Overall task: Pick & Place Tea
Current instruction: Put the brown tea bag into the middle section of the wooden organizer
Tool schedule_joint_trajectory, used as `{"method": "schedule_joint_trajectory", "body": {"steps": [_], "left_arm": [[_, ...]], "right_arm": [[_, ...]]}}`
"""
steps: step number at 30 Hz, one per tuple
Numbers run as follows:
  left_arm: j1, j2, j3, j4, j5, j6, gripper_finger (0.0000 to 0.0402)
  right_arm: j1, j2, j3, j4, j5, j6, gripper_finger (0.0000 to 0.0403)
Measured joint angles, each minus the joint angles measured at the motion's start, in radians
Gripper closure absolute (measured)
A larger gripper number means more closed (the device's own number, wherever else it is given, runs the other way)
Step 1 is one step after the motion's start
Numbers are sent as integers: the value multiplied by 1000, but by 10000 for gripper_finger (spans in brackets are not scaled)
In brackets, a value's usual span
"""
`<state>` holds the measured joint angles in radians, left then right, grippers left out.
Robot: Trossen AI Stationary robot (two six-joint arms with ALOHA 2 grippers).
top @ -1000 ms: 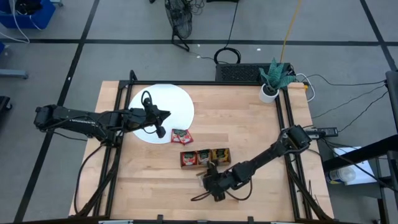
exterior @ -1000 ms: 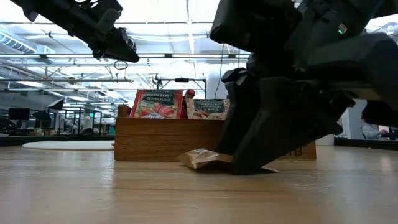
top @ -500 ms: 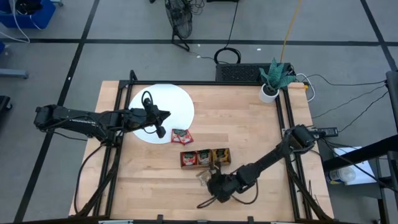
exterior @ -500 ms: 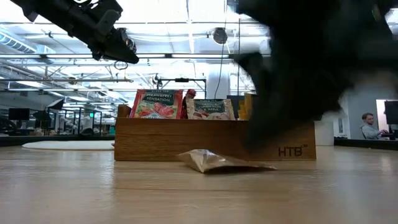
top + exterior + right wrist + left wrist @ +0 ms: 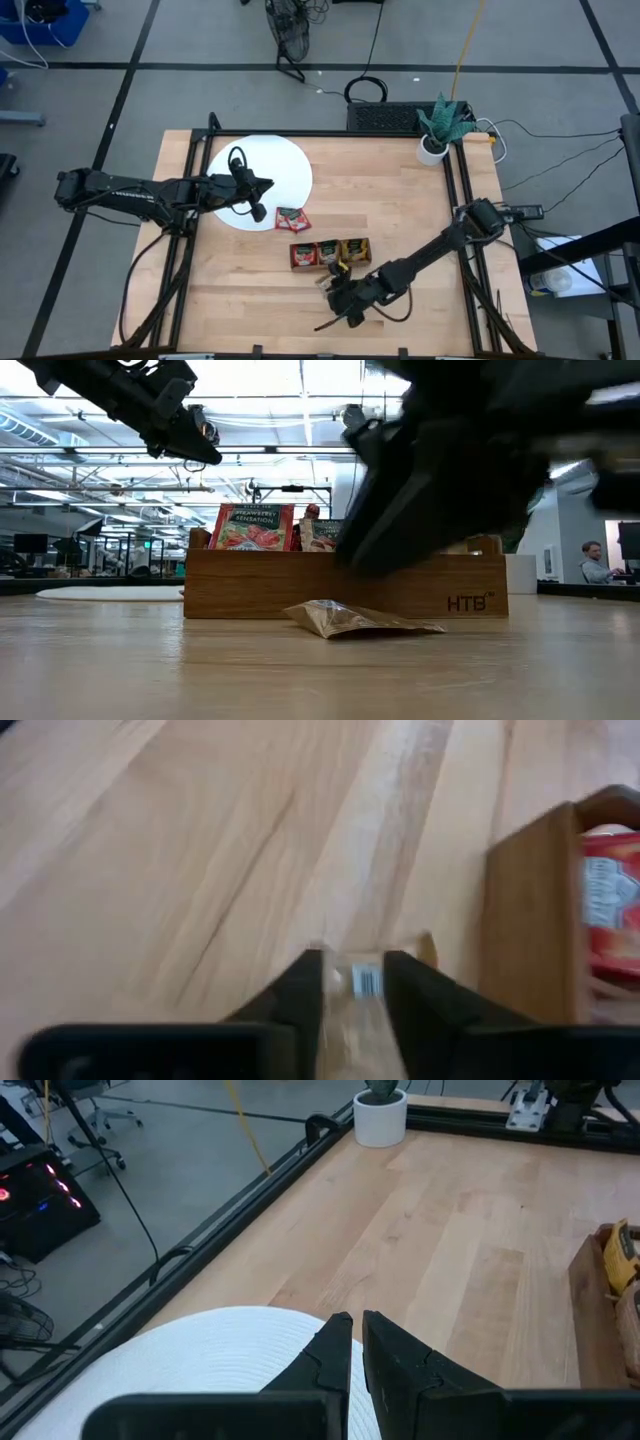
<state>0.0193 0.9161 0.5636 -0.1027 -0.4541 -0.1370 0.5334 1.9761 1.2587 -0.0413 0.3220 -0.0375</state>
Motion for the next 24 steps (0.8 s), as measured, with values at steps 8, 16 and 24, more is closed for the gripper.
{"method": "schedule_joint_trajectory", "body": {"steps": [8, 16, 24], "left_arm": [[3, 0, 0, -5, 0, -9, 364], [4, 0, 0, -18, 1, -9, 364], [4, 0, 0, -34, 1, -9, 364]], "right_arm": [[-95, 81, 6, 18, -147, 101, 191], [-108, 110, 9, -2, -238, 92, 252], [-65, 101, 6, 25, -186, 1, 388]]}}
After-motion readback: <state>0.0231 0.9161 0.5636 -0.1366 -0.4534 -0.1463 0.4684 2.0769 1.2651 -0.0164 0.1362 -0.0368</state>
